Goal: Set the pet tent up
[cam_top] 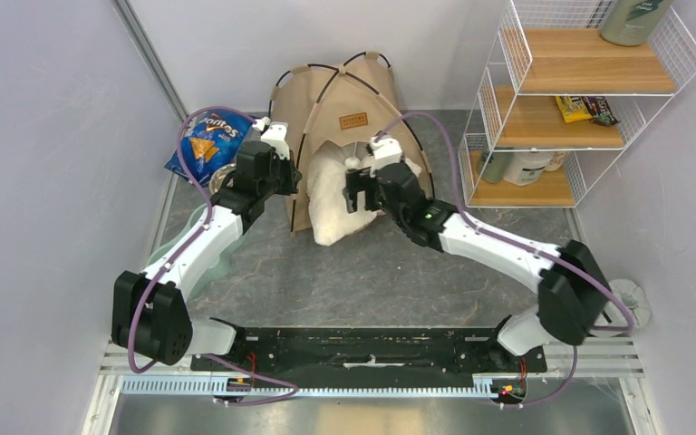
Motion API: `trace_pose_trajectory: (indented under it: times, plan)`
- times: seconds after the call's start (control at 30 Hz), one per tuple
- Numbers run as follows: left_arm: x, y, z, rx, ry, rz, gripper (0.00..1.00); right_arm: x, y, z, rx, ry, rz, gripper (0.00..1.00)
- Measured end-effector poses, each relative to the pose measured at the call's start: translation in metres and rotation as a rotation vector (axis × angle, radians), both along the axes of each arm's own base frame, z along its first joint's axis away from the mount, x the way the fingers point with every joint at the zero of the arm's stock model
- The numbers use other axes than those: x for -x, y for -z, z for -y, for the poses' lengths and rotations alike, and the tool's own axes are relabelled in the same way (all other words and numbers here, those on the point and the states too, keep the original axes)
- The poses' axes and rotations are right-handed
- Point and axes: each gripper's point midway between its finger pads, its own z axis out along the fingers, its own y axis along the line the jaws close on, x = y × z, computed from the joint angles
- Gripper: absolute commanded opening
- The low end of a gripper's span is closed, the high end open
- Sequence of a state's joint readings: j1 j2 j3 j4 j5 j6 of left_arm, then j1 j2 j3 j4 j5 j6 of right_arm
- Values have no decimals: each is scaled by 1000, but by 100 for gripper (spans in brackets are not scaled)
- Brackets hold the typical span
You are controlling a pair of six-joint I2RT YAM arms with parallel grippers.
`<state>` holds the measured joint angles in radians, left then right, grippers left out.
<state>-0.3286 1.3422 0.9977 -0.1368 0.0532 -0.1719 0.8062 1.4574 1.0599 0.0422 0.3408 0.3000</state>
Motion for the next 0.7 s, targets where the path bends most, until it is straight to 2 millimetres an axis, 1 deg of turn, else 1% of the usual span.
trace_pose_trajectory:
  times: [0.1, 0.17, 0.3, 0.33, 0.4, 0.47, 0.53, 0.57, 0.7]
  plan:
    - [0, 0, 0, 0, -1, 0, 2, -7, 17, -28, 63, -93, -27, 97]
    - [0, 0, 0, -1, -2, 1, 2, -13, 35, -47, 115, -146, -51, 97]
    - [0, 0, -1, -2, -4, 1, 2, -28, 72, -69, 215, -196, -101, 97]
    - [0, 0, -1, -3, -5, 0, 2, -33, 82, -73, 234, -203, -109, 90]
    - [0, 0, -1, -3, -5, -1, 2, -37, 102, -78, 268, -211, -125, 68]
    - [0, 0, -1, -3, -5, -1, 2, -38, 120, -78, 296, -218, -142, 33]
    - [0, 1, -1, -3, -4, -2, 2, -40, 129, -80, 297, -220, -140, 9]
    - [0, 1, -1, -3, -4, -2, 2, -41, 131, -82, 284, -215, -137, 0]
    - [0, 1, -1, -3, -4, -2, 2, -44, 131, -86, 233, -197, -114, 0]
